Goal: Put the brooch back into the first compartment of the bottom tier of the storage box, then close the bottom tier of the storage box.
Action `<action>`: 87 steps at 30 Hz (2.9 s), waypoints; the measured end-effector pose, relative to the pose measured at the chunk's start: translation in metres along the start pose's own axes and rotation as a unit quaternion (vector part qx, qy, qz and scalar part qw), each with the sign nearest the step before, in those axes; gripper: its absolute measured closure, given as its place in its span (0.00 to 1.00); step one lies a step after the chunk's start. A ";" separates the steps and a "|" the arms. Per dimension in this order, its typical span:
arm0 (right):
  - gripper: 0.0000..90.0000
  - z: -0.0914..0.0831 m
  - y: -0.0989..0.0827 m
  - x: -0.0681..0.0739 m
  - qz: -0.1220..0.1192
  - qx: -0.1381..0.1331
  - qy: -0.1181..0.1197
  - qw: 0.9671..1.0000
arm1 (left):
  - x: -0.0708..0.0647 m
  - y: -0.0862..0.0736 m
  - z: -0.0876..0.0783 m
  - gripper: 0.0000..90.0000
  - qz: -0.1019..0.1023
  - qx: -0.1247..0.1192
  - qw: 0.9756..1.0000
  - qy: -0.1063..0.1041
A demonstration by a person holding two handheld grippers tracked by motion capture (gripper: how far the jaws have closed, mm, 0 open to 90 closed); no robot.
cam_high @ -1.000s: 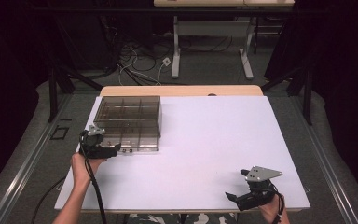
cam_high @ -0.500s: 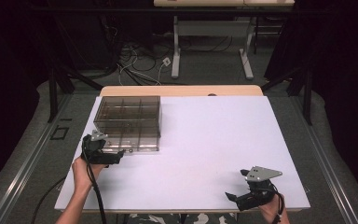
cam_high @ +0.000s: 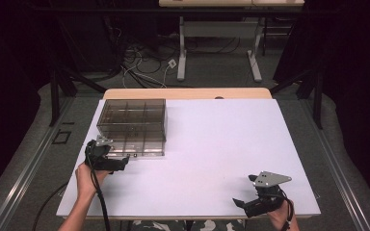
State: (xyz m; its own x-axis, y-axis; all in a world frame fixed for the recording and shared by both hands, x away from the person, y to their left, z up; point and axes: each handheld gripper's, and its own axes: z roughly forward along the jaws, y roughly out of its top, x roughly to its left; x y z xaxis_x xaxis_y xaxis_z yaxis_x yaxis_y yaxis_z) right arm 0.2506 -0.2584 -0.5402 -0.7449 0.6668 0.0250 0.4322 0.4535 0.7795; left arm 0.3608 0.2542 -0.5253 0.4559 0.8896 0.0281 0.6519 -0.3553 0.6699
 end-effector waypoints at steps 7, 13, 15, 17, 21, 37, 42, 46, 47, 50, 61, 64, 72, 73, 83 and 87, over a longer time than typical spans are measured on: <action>0.01 0.000 0.000 0.000 -0.001 -0.005 -0.002 1.000 | 0.000 0.000 0.001 0.00 0.001 0.006 1.000 0.000; 0.01 0.000 0.000 0.000 -0.002 -0.001 0.001 1.000 | -0.001 0.000 0.001 0.00 0.001 0.007 1.000 0.002; 0.01 0.000 0.000 0.000 -0.001 -0.004 0.000 1.000 | -0.001 0.000 0.001 0.00 0.001 0.008 1.000 0.002; 0.01 0.000 0.000 0.000 -0.002 -0.004 0.000 1.000 | -0.001 0.001 0.001 0.00 0.002 0.008 1.000 0.002; 0.01 0.000 0.000 0.000 -0.001 -0.004 0.000 1.000 | -0.001 0.000 0.002 0.00 0.002 0.009 1.000 0.002; 0.01 0.000 0.000 0.001 -0.001 -0.008 -0.001 1.000 | -0.003 0.000 0.003 0.38 0.008 0.023 1.000 -0.015; 0.01 0.000 0.000 0.000 0.000 -0.007 0.000 1.000 | -0.004 -0.001 0.004 0.67 0.012 0.023 1.000 -0.017; 0.01 0.000 0.000 0.001 -0.001 -0.005 0.000 1.000 | -0.002 -0.002 0.006 0.85 0.017 0.023 0.999 -0.016; 0.01 0.000 0.000 0.001 -0.001 -0.005 0.000 1.000 | -0.002 -0.002 0.006 0.88 0.016 0.024 0.999 -0.016; 0.01 0.000 0.000 0.000 -0.002 -0.005 0.000 1.000 | -0.003 -0.004 0.009 0.97 0.022 0.023 0.999 -0.012; 0.01 0.001 0.000 0.001 0.000 -0.004 0.000 1.000 | -0.004 -0.006 0.012 1.00 0.021 0.037 0.999 -0.011; 0.01 0.001 0.000 0.001 -0.001 -0.004 0.001 1.000 | -0.004 -0.007 0.016 1.00 0.020 0.040 0.999 -0.009; 0.01 0.001 0.000 0.001 0.000 -0.003 0.001 1.000 | -0.006 -0.007 0.019 1.00 0.020 0.041 0.999 0.000; 0.01 0.001 0.000 0.001 0.000 -0.004 0.002 1.000 | -0.006 -0.007 0.020 1.00 0.019 0.039 0.999 0.000; 0.01 0.001 0.000 0.001 0.000 -0.001 0.000 1.000 | -0.007 -0.008 0.026 1.00 0.018 0.036 0.999 0.007; 0.01 0.001 0.000 0.001 0.002 -0.002 0.001 1.000 | -0.007 -0.008 0.026 1.00 0.015 0.034 0.999 0.002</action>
State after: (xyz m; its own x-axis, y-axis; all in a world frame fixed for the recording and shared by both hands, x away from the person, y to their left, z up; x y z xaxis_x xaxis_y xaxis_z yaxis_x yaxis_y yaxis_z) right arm 0.2500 -0.2568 -0.5407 -0.7442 0.6673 0.0296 0.4336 0.4490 0.7813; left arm 0.3684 0.2437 -0.5500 0.4737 0.8793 0.0494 0.6778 -0.3999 0.6170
